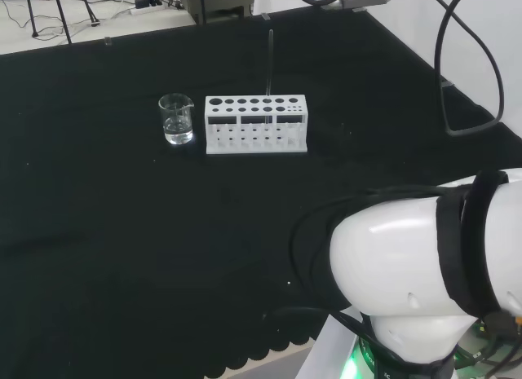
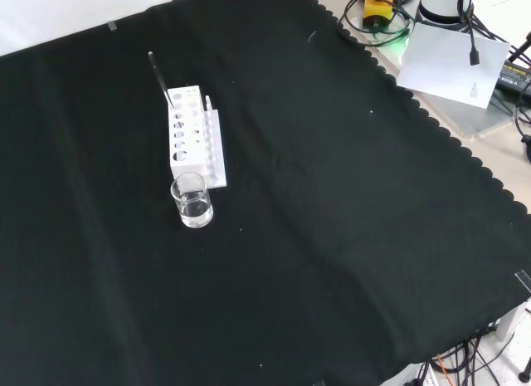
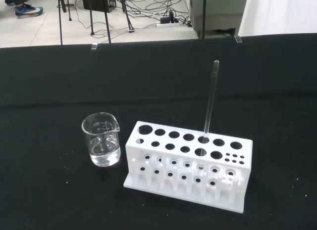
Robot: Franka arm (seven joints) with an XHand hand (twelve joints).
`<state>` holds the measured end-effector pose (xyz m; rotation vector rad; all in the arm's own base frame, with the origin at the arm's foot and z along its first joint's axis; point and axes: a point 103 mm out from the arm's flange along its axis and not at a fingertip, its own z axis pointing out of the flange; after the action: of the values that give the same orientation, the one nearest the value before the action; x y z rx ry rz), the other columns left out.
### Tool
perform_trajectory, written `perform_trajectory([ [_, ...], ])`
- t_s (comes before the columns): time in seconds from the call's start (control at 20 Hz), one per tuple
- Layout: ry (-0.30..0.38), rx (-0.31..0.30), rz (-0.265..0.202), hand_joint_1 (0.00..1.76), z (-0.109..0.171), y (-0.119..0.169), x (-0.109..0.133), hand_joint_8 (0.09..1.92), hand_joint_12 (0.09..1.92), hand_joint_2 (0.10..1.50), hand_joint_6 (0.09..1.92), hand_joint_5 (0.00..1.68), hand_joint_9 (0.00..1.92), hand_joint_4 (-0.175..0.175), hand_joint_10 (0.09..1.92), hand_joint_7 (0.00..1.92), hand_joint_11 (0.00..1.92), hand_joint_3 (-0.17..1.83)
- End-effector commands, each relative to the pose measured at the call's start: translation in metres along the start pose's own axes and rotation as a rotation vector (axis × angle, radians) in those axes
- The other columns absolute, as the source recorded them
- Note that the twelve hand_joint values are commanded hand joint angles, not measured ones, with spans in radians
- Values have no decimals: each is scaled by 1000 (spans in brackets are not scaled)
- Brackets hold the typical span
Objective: Take the glass rod from the white test tube rack.
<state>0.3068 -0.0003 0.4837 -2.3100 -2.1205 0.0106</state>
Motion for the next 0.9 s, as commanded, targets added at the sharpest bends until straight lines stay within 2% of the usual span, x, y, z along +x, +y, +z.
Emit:
perform_trajectory([
  [0.05, -7, -11, -2, 992, 0, 0, 0, 518, 867, 864, 140, 170, 300, -156, 715, 178, 295, 315],
  [0.15, 4, -20, 2, 943, 0, 0, -2, 361, 873, 727, 87, 38, 68, -153, 681, 40, 67, 565],
  [0.25, 13, -15, 11, 931, 0, -1, -4, 324, 873, 676, 87, 7, 13, -152, 670, 8, 13, 663],
  [0.55, 10, -11, 10, 923, 4, 3, -8, 318, 895, 656, 87, 0, 0, -151, 665, 0, 0, 706],
  [0.9, 24, -11, -5, 906, 10, 31, -19, 400, 1114, 643, 87, 0, 0, -148, 756, 0, 0, 741],
])
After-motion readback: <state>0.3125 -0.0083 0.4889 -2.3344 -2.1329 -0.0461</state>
